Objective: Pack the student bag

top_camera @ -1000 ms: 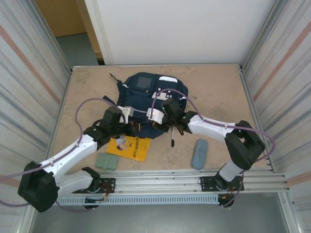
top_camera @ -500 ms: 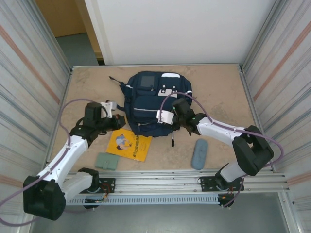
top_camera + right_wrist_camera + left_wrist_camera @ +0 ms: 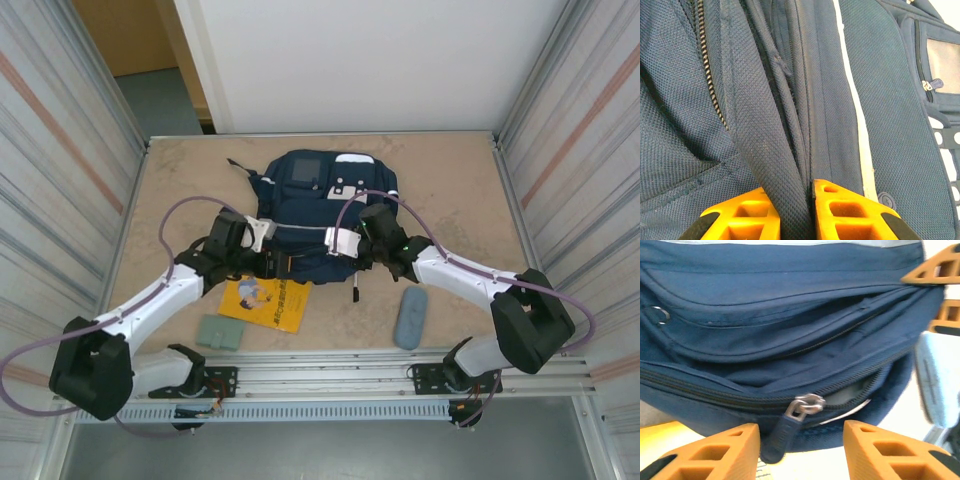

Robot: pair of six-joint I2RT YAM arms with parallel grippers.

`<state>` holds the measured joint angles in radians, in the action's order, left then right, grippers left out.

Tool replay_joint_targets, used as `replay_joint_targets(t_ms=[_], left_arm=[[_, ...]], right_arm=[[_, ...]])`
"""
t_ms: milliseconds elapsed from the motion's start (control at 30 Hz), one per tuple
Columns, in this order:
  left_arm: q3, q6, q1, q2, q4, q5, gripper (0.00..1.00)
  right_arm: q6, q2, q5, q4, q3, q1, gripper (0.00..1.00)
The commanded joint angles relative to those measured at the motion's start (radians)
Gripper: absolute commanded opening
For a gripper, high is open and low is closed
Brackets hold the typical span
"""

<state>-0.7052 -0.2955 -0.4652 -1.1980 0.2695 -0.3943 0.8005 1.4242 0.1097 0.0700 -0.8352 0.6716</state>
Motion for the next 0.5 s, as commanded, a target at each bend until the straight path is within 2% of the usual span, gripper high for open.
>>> replay_joint_targets(t_ms=[0, 67, 167, 300, 400, 433, 467], left_arm=[[-0.021, 0.038, -0.003, -0.006, 0.016, 0.067, 0.43], [-0.017, 0.050, -0.003, -0.016, -0.002, 0.026, 0.36], [-0.011, 0.063, -0.004, -0.047, -0.034, -0.082, 0.34], [-0.017, 0.081, -0.004, -0.073, 0.007, -0.072, 0.34], [-0.007, 0.078, -0.004, -0.065, -0.006, -0.074, 0.16], [-0.009, 0.079, -0.004, -0.060, -0.010, -0.088, 0.06], [-0.015, 0.079, -0.004, -0.055, -0.011, -0.100, 0.00]], right_arm=[[-0.009, -0.057, 0.036, -0.018, 0.002, -0.008, 0.16], [-0.012, -0.052, 0.045, -0.033, 0.007, -0.012, 0.16], [-0.014, -0.046, 0.042, -0.019, -0.005, -0.012, 0.15], [-0.019, -0.048, 0.060, -0.039, 0.005, -0.021, 0.15], [-0.018, -0.048, 0.054, -0.030, -0.002, -0.021, 0.16], [-0.019, -0.048, 0.053, -0.035, 0.003, -0.023, 0.18], [-0.026, -0.047, 0.051, -0.053, 0.010, -0.027, 0.22]])
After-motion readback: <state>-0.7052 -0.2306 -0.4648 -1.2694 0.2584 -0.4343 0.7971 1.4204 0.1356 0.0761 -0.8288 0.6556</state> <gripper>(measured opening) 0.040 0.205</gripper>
